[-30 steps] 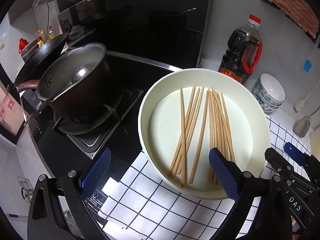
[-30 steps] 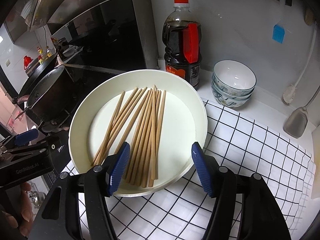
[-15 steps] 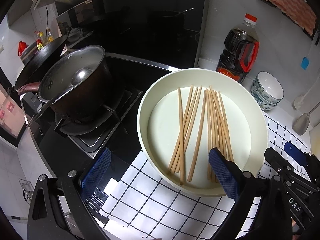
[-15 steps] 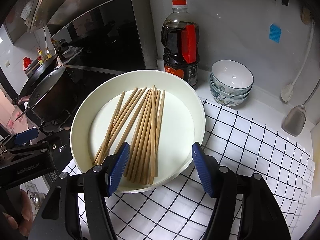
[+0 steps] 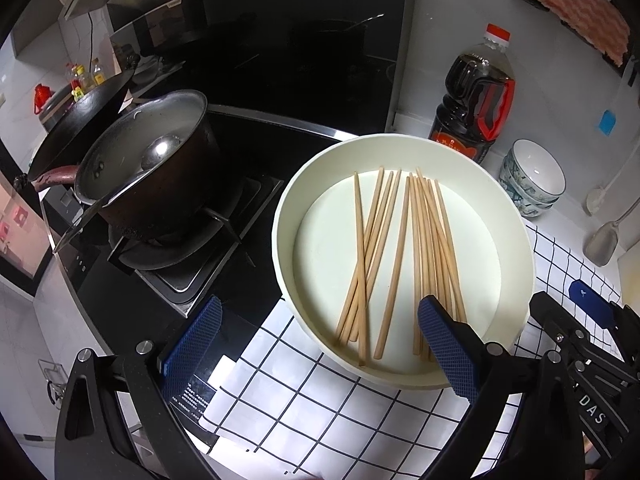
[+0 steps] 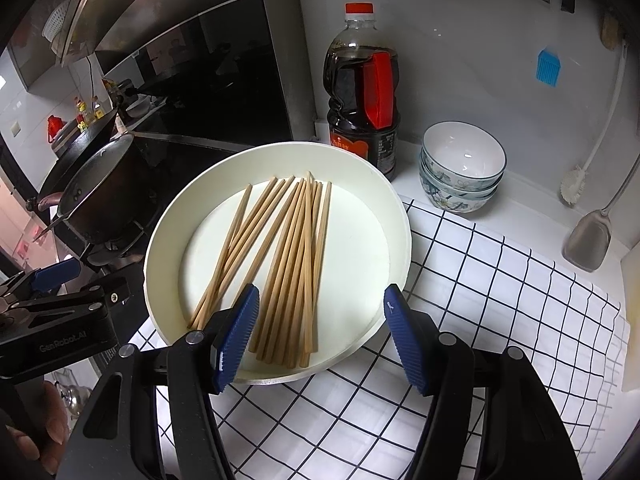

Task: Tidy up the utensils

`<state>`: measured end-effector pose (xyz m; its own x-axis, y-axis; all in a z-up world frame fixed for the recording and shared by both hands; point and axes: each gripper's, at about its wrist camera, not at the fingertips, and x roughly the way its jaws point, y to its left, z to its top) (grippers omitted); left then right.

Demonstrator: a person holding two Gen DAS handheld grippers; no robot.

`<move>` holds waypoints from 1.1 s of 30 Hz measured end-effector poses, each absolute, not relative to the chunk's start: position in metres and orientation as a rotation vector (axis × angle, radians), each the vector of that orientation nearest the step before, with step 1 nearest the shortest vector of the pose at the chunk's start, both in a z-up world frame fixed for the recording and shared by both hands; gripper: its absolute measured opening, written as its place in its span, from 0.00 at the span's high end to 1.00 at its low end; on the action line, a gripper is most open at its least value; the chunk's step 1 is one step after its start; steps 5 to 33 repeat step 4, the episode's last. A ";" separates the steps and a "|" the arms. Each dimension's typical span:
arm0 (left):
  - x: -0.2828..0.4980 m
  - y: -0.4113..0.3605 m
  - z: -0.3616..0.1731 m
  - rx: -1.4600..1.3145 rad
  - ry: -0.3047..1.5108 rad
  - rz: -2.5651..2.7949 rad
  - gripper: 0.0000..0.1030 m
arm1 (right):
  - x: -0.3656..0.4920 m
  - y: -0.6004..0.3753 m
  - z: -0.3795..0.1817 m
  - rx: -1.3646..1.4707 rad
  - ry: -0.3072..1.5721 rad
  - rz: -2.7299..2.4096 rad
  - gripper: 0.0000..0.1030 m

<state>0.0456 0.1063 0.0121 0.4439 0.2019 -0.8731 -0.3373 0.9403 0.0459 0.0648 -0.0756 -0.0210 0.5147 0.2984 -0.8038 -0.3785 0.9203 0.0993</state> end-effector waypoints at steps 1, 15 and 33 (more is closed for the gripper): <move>0.046 0.107 0.012 -0.146 1.062 0.334 0.06 | 0.065 -0.076 -0.021 -0.093 0.947 0.409 0.40; 0.045 0.108 0.012 -0.147 1.060 0.335 0.06 | 0.064 -0.075 -0.020 -0.095 0.944 0.411 0.40; 0.045 0.108 0.012 -0.147 1.060 0.335 0.06 | 0.064 -0.075 -0.020 -0.095 0.944 0.411 0.40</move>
